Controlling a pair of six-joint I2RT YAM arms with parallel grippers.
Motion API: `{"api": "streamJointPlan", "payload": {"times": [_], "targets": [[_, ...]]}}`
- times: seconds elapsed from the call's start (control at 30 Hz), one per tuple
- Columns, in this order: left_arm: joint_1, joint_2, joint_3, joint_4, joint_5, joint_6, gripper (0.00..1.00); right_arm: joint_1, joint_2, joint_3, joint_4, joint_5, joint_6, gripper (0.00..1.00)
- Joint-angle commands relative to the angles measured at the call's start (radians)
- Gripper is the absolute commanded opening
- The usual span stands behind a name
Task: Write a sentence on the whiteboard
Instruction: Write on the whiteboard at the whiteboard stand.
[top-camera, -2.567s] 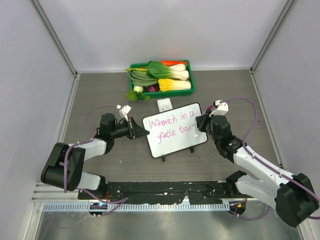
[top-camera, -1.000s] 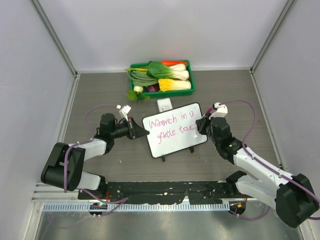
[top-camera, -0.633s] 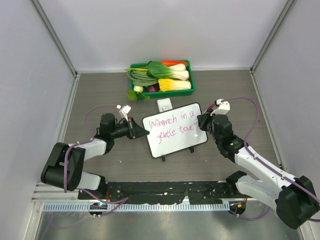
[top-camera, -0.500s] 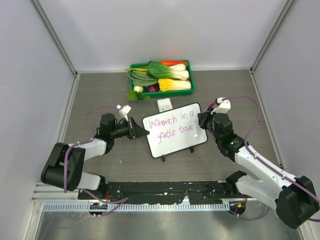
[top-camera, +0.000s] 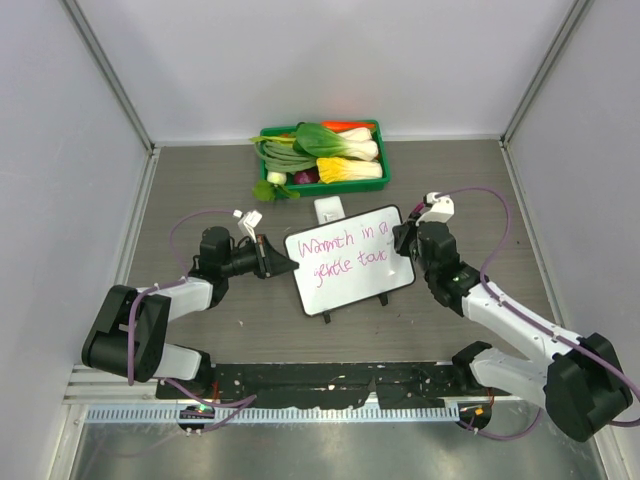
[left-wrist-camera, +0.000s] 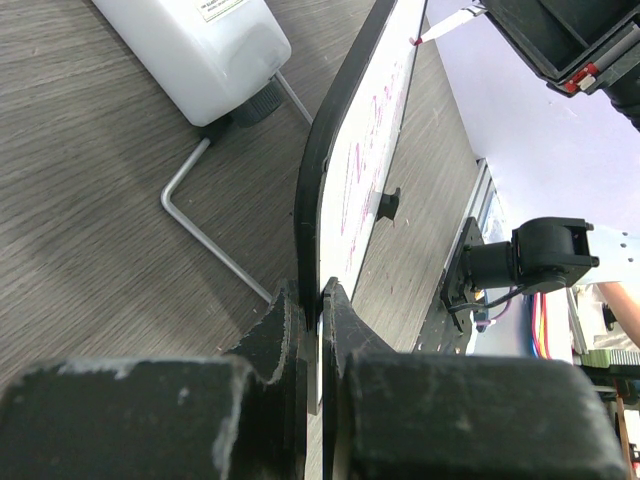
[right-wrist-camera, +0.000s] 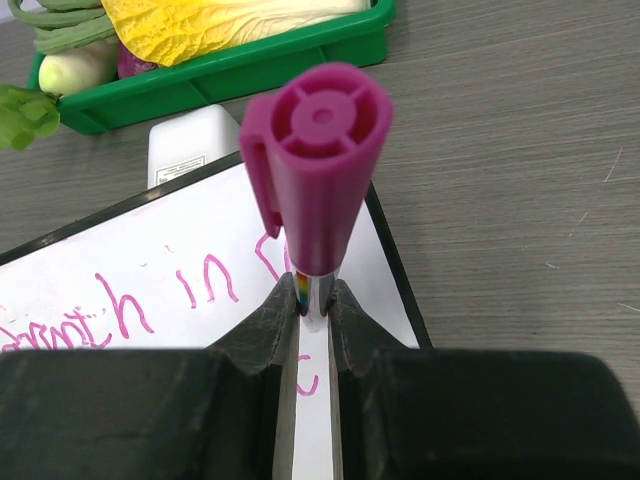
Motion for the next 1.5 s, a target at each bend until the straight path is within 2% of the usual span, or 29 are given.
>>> {"api": "streamJointPlan", "payload": {"times": [0.0,0.83,1.47], "targets": [[0.005,0.011,-0.011,-0.012,-0.089,0.071,0.00,-0.005,0.012,0.036,0.054,0.027,-0.009,0.01],[0.002,0.017,-0.008,-0.013,-0.089,0.069,0.00,-0.004,-0.089,-0.131,-0.021,-0.042,0.042,0.01],[0.005,0.006,-0.013,-0.017,-0.091,0.072,0.00,-0.005,-0.042,-0.029,0.042,0.024,0.017,0.01]]}}
